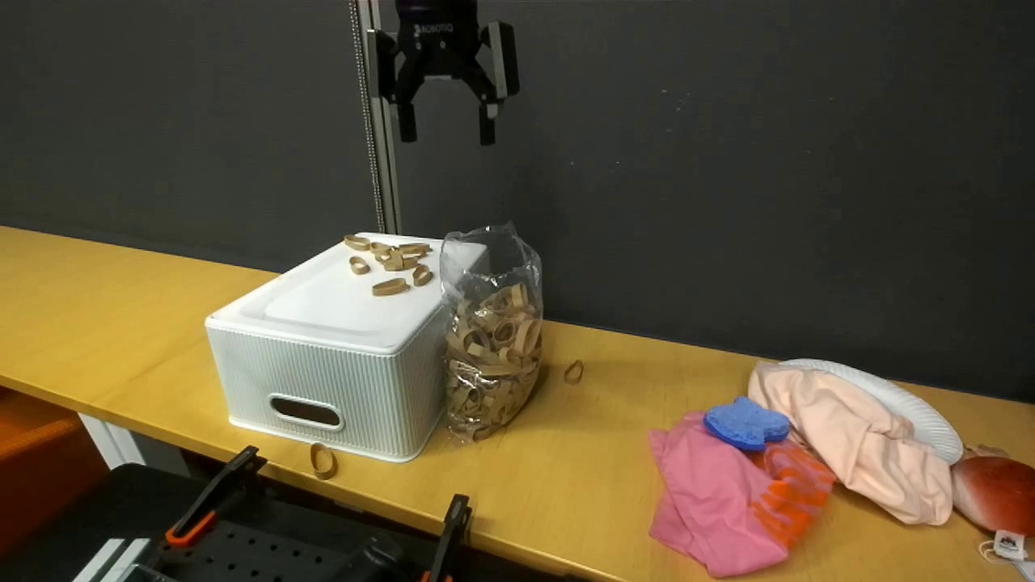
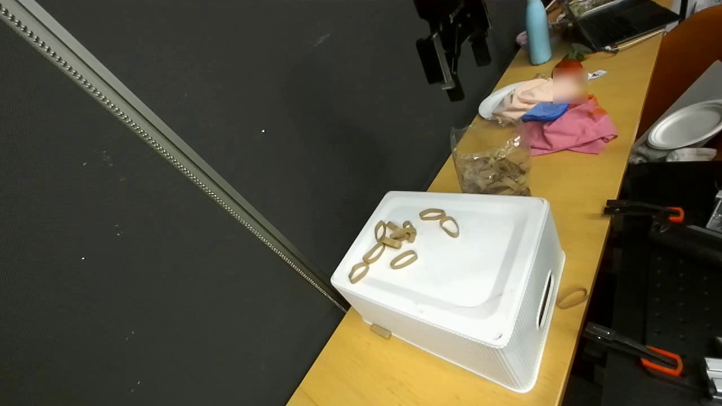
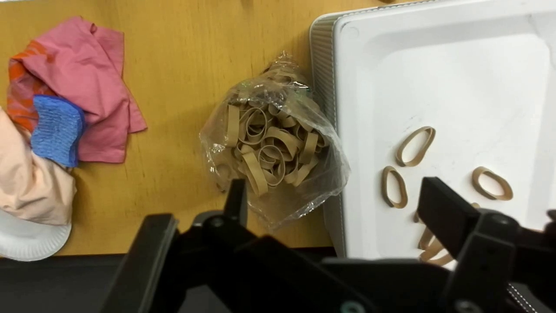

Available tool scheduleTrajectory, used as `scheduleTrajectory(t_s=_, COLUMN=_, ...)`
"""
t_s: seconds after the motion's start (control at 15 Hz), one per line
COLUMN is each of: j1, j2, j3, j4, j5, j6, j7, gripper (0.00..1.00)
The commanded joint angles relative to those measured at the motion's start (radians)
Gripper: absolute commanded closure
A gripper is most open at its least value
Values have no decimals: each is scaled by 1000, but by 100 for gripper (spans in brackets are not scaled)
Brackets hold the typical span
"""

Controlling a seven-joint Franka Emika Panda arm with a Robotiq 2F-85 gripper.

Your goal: Take the rubber bands out of the plastic bag

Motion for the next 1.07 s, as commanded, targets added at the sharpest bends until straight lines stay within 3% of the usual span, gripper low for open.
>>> scheduleTrajectory(t_s=0.0, j1=-1, j2=0, j3=1, j4=2, j5=0, j6=-2, j7=0, gripper=0)
scheduleTrajectory(t_s=0.87, j1=2, j2=166, j3=6, j4=12, j5=-16, j6=208, j7=19, gripper=2)
scheduleTrajectory(t_s=0.93, j1=1, j2=180, j3=6, j4=17, j5=-15, j6=211, j7=17, gripper=19)
scheduleTrajectory(t_s=1.0, j1=2, j2=190, j3=5, j4=20, j5=-15, j6=217, j7=15, gripper=26)
